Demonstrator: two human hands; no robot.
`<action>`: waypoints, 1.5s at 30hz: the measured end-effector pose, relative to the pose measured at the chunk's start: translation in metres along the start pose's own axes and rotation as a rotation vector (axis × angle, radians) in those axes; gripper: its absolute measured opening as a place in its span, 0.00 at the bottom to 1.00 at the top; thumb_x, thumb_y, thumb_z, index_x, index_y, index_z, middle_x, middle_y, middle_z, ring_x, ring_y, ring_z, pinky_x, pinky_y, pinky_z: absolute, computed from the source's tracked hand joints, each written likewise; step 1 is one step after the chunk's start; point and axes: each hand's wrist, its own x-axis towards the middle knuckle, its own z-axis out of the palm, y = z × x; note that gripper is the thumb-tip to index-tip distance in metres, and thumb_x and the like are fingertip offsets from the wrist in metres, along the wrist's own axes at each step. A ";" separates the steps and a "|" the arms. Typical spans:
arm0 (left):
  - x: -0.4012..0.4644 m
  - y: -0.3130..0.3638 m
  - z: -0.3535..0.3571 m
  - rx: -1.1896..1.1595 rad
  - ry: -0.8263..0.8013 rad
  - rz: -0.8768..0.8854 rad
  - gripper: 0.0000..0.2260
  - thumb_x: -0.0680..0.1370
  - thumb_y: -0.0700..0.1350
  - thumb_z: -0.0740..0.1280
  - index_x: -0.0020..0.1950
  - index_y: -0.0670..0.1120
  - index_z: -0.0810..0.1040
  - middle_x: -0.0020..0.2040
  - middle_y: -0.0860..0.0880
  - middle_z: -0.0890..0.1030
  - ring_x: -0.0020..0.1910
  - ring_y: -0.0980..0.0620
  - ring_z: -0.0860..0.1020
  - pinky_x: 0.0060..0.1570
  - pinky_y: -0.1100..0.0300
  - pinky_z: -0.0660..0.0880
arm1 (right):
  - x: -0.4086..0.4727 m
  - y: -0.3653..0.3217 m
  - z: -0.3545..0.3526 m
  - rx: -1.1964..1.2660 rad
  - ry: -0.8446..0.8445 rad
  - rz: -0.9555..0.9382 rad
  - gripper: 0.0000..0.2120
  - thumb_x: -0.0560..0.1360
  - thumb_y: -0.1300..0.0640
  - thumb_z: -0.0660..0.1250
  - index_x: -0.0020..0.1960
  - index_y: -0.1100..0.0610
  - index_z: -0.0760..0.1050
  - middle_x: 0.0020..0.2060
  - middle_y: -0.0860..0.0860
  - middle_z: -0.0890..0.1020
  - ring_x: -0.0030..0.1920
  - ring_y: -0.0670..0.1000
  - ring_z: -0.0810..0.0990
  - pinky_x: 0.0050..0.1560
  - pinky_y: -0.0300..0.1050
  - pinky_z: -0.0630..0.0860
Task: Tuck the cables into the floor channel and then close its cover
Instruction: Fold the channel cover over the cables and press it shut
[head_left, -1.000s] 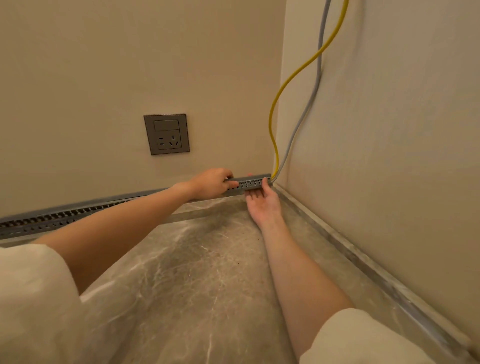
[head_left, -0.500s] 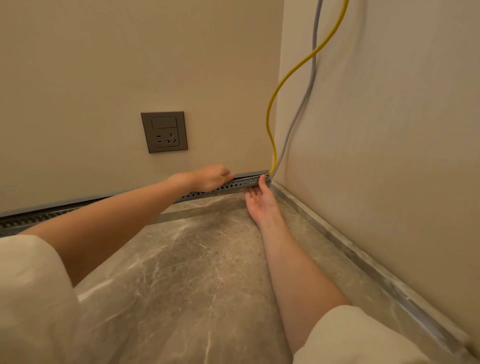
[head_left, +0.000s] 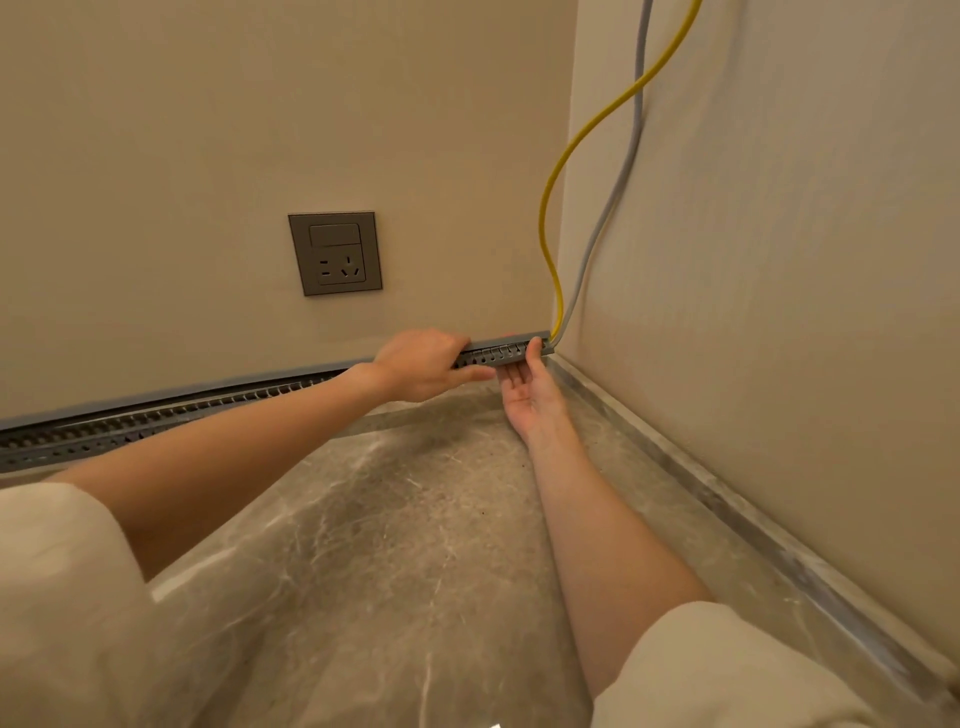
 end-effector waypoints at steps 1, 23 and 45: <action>-0.001 0.001 0.000 0.049 0.020 0.037 0.21 0.78 0.62 0.57 0.49 0.44 0.72 0.41 0.45 0.79 0.39 0.42 0.77 0.33 0.56 0.65 | 0.000 0.000 -0.001 0.000 0.002 -0.005 0.10 0.79 0.55 0.62 0.50 0.63 0.75 0.42 0.55 0.84 0.48 0.52 0.80 0.66 0.47 0.70; 0.009 -0.003 -0.001 0.317 0.066 0.245 0.14 0.81 0.52 0.54 0.52 0.41 0.67 0.44 0.41 0.79 0.34 0.40 0.78 0.29 0.53 0.68 | 0.004 -0.010 0.007 0.321 0.046 0.045 0.34 0.78 0.37 0.41 0.51 0.63 0.74 0.43 0.61 0.80 0.45 0.58 0.79 0.57 0.52 0.74; -0.021 0.016 0.032 0.423 0.166 0.260 0.11 0.81 0.46 0.56 0.54 0.40 0.73 0.46 0.42 0.81 0.38 0.41 0.81 0.28 0.53 0.70 | 0.010 -0.003 0.019 0.366 0.378 0.073 0.19 0.74 0.53 0.46 0.26 0.56 0.60 0.13 0.51 0.64 0.17 0.48 0.60 0.27 0.36 0.59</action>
